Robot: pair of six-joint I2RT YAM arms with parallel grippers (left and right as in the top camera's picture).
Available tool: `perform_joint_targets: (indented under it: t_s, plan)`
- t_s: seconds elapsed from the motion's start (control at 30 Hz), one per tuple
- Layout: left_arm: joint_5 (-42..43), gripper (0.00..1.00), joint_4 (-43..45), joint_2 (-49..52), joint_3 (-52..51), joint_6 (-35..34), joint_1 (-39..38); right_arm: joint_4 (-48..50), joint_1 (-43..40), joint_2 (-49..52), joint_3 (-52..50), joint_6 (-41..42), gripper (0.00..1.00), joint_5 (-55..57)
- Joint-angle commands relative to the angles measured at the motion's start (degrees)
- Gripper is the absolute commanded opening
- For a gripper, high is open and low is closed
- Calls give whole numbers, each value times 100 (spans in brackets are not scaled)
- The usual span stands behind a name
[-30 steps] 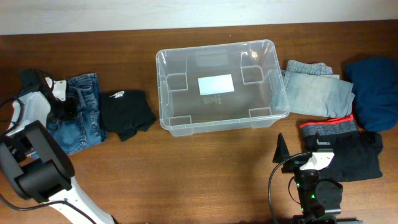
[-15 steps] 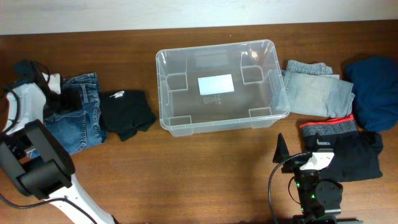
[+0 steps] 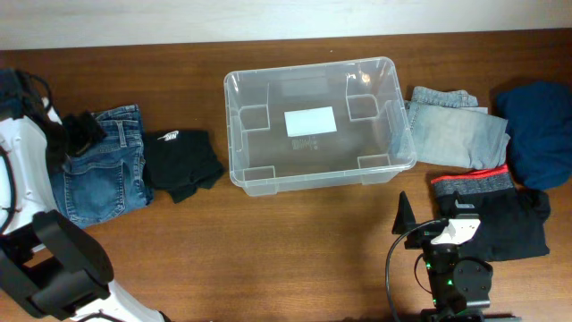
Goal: Pack container
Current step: 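Lower the left gripper and pinch the dark blue jeans' edge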
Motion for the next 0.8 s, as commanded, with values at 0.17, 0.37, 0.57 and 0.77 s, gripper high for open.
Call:
perform_joint_targets:
  t_s: [0.17,0.37,0.57,0.77]
  plan:
    - [570,100,46,-15,-1021,-1491,457,-39,-24,-44,-26,-42,98,-7]
    - [662,100,511,-221,-1810,-1462,732,-39,-24,-44,-26,-42,98,-7]
    - [638,100,1010,-931,-2542,-1438,793,-39,-24,-44,-26,-44,98,-7]
    - [643,100,1650,-1878,-3405,-1425,802,-39,-24,-44,-26,-44,98,-7]
